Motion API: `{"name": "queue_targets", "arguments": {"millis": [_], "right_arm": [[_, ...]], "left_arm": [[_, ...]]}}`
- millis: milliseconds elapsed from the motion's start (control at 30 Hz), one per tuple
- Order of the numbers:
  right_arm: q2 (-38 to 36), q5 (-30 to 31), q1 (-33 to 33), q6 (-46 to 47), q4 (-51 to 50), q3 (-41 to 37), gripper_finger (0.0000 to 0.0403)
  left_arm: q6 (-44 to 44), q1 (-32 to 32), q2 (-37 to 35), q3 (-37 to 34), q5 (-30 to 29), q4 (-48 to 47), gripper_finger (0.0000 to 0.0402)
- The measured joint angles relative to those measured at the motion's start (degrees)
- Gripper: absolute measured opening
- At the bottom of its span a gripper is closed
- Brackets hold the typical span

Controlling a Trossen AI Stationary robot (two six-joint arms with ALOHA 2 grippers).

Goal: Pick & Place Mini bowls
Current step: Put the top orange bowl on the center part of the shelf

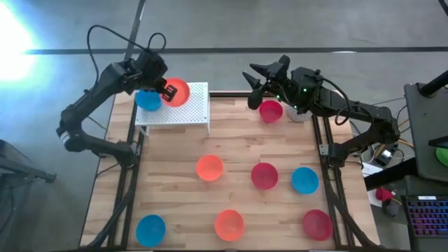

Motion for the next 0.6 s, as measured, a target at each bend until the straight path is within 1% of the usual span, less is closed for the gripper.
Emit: {"name": "queue_targets", "arguments": {"millis": [133,367,500,600], "right_arm": [[0.0,0.02,0.0,-0.76,0.0,0.0,0.0173],[0.0,0.0,0.0,-1.86,0.0,0.0,0.0173],[-0.04,0.0,0.02,-1.73,0.0,0.0,0.0173],[-0.07,-0.02,0.02,-1.73,0.0,0.0,0.0173]], "left_arm": [[-0.02,2.36,0.68,0.0,2.11,-2.19,0.0],[0.44,6.77,2.38,0.0,2.35,-2.71,0.0],[0.44,8.78,4.92,0.0,2.98,-2.52,0.0],[1.55,8.85,7.19,0.0,4.28,-1.42,0.0]]}}
